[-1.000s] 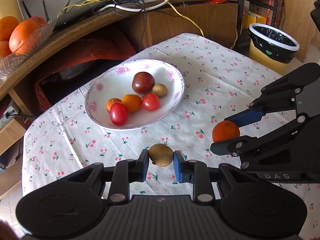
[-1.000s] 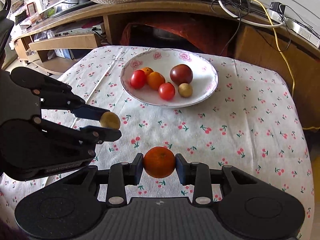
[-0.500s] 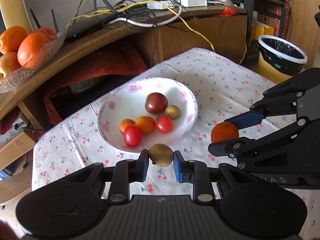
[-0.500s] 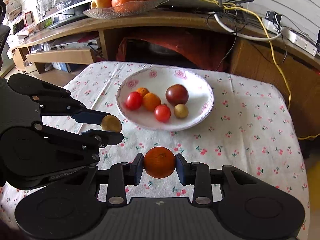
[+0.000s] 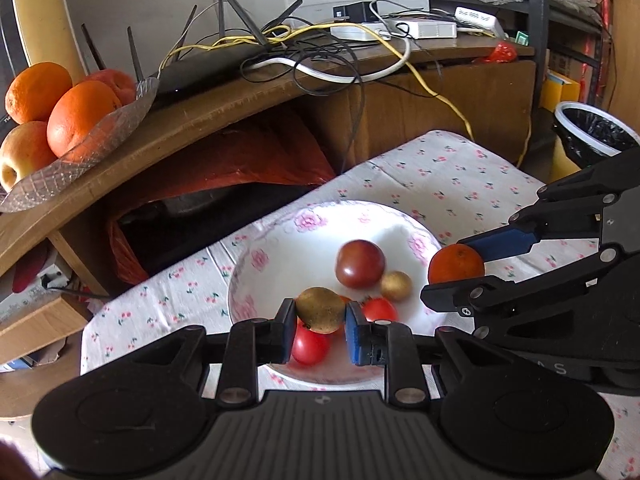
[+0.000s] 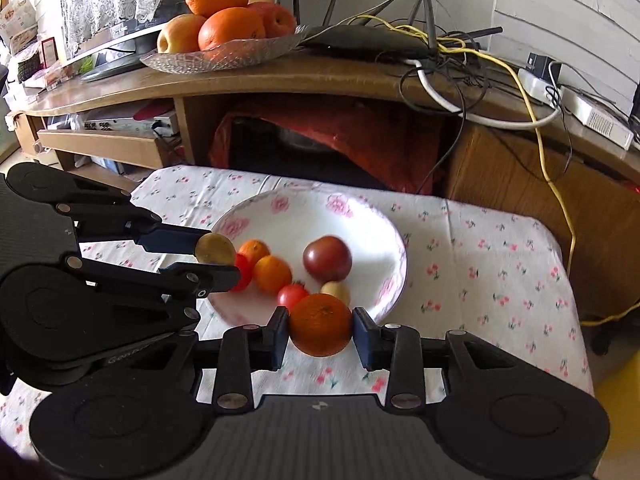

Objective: Organize fruits
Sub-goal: 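Lift both held fruits and carry them toward the white bowl, then lower both fruits into the bowl and open both tools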

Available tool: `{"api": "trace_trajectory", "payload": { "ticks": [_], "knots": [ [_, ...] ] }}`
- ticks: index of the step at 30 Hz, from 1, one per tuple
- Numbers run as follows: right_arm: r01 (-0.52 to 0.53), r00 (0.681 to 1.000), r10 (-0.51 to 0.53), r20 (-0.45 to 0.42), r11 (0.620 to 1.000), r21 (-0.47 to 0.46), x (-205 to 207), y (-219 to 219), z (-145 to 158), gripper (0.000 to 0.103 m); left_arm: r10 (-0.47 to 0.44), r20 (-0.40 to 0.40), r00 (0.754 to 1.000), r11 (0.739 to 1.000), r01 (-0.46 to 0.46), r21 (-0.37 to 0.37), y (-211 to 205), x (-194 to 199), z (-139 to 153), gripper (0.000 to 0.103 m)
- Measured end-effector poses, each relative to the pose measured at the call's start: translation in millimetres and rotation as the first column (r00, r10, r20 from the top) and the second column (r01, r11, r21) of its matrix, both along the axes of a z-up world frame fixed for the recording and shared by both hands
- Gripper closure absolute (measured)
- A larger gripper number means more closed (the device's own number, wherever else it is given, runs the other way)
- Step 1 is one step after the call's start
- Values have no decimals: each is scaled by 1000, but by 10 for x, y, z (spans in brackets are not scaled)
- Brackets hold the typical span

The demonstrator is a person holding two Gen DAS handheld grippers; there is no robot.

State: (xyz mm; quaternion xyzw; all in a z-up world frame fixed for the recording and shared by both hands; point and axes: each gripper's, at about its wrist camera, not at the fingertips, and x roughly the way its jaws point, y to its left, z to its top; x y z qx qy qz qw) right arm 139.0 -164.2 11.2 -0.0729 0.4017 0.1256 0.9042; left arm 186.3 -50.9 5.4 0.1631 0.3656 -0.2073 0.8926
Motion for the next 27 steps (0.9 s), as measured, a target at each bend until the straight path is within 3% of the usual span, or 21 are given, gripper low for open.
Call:
{"api": "trace_trajectory", "payload": {
  "ticks": [13, 27],
  "knots": [
    [-13, 1000, 13, 27, 1000, -23, 418, -28, -130, 72, 13, -5, 1000, 1000, -13, 21, -42, 390, -158, 70],
    [-20, 999, 21, 25, 999, -26, 617, -22, -321, 71, 26, -20, 999, 999, -25, 32, -47, 542, -290, 70]
  ]
}}
